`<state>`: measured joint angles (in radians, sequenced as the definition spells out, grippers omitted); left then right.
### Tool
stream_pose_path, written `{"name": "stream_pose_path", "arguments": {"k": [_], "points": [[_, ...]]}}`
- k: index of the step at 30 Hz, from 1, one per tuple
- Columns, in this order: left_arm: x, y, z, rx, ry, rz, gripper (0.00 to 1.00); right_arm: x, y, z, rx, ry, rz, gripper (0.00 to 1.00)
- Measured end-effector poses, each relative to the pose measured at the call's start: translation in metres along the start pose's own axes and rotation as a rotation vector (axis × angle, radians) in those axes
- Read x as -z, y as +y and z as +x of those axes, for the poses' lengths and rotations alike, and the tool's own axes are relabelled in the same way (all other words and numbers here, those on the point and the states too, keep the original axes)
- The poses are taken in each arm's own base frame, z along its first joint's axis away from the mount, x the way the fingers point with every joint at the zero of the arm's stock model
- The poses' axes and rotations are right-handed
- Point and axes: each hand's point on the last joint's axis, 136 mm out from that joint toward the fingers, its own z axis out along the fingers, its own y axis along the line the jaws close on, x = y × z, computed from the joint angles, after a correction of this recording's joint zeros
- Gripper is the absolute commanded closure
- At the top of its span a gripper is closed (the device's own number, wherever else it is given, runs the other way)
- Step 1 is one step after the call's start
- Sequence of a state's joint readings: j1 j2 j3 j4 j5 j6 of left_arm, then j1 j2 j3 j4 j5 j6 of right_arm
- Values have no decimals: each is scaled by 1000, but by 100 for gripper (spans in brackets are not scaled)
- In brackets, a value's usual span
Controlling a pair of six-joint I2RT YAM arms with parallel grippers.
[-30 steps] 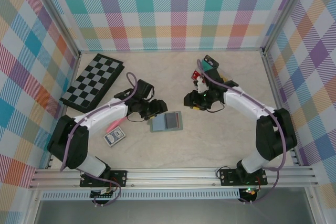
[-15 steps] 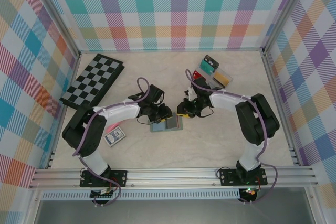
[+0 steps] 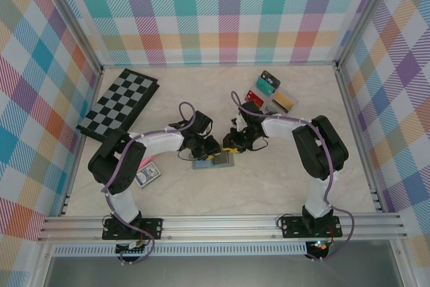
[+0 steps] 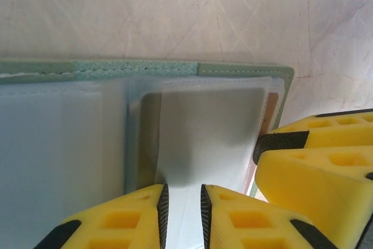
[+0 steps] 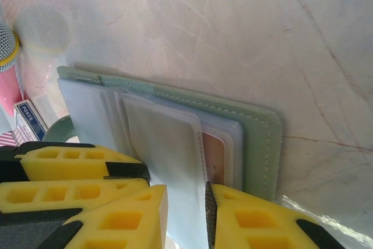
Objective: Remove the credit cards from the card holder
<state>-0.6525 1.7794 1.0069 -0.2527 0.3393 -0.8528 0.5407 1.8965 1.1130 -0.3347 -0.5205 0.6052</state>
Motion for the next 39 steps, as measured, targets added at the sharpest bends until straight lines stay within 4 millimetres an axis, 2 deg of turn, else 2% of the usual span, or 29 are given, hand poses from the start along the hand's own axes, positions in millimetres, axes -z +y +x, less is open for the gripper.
{"name": "stream_pose_path", "arguments": {"k": [17,27,33,39], "points": [[-2,6,-1,24,-6,-23,87,-4,4,-1,21,22,6,73],[-1,8,-1,26,-11,-35,86,-6,13,3,30,45,-36,78],[14,11,0,12,-32,-61,83,-7,20,7,37,63,-78,80],[40,11,-6,-1,-82,-71,82,-8,25,13,32,85,-121,79]]}}
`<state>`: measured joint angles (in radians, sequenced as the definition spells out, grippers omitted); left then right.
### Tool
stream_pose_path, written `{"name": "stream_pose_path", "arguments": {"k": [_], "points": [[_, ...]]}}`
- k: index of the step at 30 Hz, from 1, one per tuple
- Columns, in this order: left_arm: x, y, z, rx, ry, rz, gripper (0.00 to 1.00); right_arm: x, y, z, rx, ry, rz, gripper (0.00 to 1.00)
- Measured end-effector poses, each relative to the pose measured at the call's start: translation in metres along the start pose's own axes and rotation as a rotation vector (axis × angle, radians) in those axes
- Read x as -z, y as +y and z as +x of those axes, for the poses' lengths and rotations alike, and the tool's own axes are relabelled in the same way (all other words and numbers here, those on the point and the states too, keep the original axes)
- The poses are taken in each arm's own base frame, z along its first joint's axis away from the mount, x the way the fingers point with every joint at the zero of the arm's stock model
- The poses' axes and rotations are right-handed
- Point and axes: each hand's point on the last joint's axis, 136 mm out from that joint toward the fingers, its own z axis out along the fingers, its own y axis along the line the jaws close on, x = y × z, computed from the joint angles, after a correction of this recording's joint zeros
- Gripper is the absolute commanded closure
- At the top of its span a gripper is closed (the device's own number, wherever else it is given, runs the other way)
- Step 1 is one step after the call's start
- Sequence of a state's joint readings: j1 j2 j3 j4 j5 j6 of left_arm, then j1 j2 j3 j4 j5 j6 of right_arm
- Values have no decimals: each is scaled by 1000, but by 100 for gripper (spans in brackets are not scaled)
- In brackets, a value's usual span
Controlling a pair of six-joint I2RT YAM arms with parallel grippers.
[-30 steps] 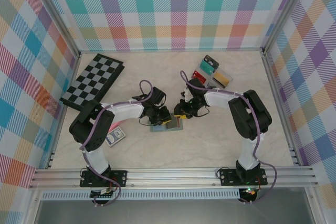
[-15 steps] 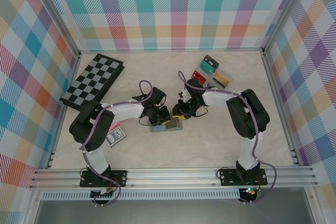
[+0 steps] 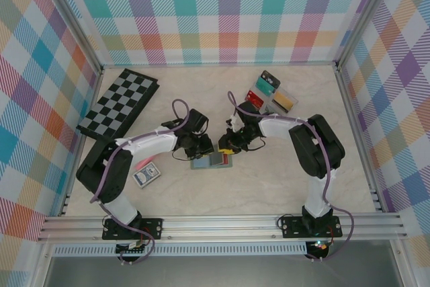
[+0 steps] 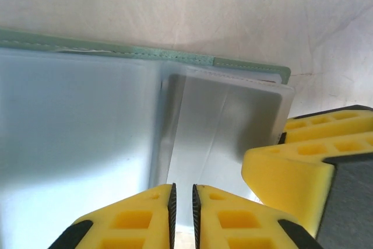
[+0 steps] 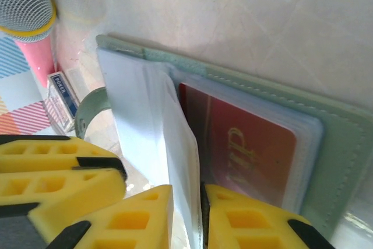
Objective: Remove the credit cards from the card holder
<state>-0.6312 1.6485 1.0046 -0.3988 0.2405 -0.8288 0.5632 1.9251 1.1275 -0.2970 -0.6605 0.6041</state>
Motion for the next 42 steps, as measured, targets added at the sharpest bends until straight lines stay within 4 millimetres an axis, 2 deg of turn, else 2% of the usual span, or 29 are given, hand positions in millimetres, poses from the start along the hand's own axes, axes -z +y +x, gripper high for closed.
{"name": "stream_pose_path", "arguments": {"k": [5,10,18,25,32,35,42], "points": [[17,6,-13,12,-48,-2,80,0,9,0,2,4,-45,75],[28,19,-22,31,-75,-15,73,3,21,-1,14,2,-86,69],[44,35,-28,45,-108,-24,49,1,37,3,45,6,-121,66],[69,45,-45,72,-173,-11,22,-9,54,9,67,9,-148,59],[80,61,-48,107,-195,-18,5,-21,69,18,80,28,-164,54],[82,62,-50,93,-200,-18,0,-22,69,16,81,18,-158,52],[82,58,-47,54,-182,1,0,-20,57,5,65,-45,-83,52]]}}
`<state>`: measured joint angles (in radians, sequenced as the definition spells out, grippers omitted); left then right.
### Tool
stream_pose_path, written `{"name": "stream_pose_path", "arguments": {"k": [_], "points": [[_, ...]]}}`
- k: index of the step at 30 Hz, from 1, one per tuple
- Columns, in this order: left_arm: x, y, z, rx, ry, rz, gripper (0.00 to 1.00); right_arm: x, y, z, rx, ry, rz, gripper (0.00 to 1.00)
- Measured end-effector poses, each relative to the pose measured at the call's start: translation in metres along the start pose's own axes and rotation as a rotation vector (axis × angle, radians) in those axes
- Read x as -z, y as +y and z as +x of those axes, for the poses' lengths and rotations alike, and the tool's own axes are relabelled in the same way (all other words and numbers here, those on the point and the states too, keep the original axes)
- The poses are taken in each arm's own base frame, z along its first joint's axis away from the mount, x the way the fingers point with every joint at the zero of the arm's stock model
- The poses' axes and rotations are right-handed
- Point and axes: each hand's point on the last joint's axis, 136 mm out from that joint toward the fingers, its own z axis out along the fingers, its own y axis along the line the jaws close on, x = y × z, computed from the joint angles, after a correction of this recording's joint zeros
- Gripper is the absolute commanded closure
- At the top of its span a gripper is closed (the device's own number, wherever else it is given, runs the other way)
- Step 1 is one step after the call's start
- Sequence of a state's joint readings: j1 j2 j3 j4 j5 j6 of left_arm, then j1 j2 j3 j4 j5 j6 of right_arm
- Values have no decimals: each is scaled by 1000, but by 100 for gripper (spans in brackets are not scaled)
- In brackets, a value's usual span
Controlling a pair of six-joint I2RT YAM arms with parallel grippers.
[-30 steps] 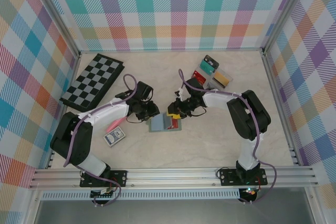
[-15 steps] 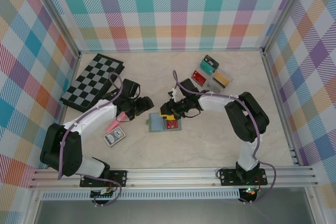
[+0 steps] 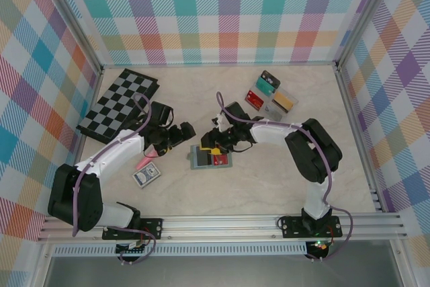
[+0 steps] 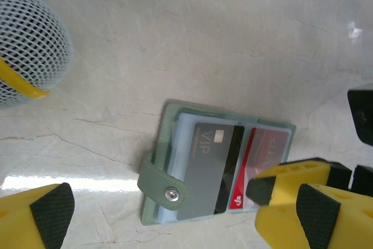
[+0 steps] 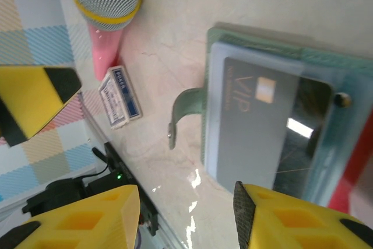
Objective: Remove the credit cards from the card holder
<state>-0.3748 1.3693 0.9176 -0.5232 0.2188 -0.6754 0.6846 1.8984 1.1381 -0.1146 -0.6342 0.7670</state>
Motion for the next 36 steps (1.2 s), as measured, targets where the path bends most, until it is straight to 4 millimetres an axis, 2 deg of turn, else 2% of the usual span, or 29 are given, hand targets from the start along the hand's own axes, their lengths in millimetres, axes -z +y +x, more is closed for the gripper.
{"name": "stream_pose_path", "arguments": {"k": [7,10,12,16,19,27,36], "points": [[0,-11,11,-23,58,59,2,20,-8,-13,5,-99,97,52],[0,-20,18,-28,81,87,11,21,-15,-14,-5,-110,124,57],[-3,-29,23,-32,99,114,21,22,-19,-14,-14,-114,135,61],[-16,-38,34,-34,136,123,34,21,-23,-13,-24,-111,142,68],[-29,-37,40,-27,168,107,40,17,-27,-11,-32,-98,144,70],[-55,-33,54,-16,234,75,65,4,-40,-4,-64,-40,146,75],[-67,-23,55,-4,237,31,74,0,-42,0,-72,-11,133,76]]}}
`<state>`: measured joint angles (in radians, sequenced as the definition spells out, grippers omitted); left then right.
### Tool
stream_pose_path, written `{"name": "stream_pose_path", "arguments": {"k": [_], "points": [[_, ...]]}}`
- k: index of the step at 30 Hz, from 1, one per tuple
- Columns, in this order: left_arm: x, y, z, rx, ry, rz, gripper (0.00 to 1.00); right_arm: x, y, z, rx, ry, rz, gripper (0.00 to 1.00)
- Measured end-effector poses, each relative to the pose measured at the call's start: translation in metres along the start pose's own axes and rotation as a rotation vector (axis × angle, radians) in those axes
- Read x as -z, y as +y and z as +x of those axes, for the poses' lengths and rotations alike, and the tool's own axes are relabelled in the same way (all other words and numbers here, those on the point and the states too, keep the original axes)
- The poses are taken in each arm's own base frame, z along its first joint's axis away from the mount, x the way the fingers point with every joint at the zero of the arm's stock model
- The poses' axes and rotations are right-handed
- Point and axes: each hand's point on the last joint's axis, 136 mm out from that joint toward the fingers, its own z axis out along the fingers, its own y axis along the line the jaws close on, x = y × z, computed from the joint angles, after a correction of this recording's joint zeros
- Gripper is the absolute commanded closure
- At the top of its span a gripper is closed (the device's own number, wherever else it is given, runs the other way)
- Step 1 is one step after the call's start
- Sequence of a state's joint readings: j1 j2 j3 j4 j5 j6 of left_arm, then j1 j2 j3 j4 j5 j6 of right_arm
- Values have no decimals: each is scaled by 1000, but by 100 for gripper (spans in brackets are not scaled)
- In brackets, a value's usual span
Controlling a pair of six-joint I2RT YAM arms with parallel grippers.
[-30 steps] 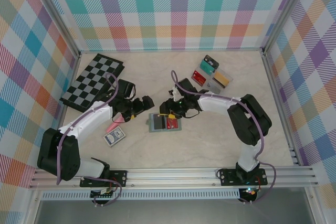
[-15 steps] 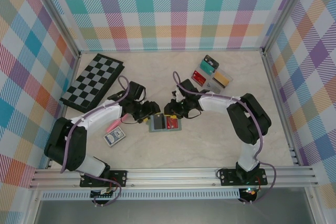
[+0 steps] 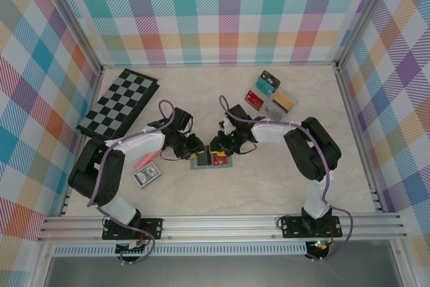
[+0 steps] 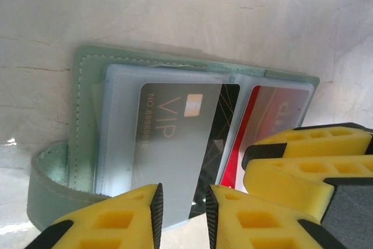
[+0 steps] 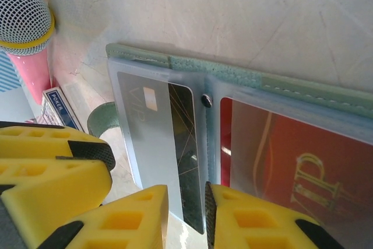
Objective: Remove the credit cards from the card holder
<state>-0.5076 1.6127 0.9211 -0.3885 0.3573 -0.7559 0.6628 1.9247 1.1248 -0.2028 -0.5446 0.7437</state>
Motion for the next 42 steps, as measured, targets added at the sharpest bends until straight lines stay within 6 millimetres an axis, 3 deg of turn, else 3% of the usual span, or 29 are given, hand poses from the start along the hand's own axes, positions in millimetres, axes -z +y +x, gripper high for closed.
{"name": "stream_pose_path", "arguments": {"k": [21,42], "points": [[-14,25,-2,28,-17,-92,77,-12,4,4,28,43,-10,77],[-15,28,-2,26,-53,-59,77,-19,3,10,100,70,92,78]]}}
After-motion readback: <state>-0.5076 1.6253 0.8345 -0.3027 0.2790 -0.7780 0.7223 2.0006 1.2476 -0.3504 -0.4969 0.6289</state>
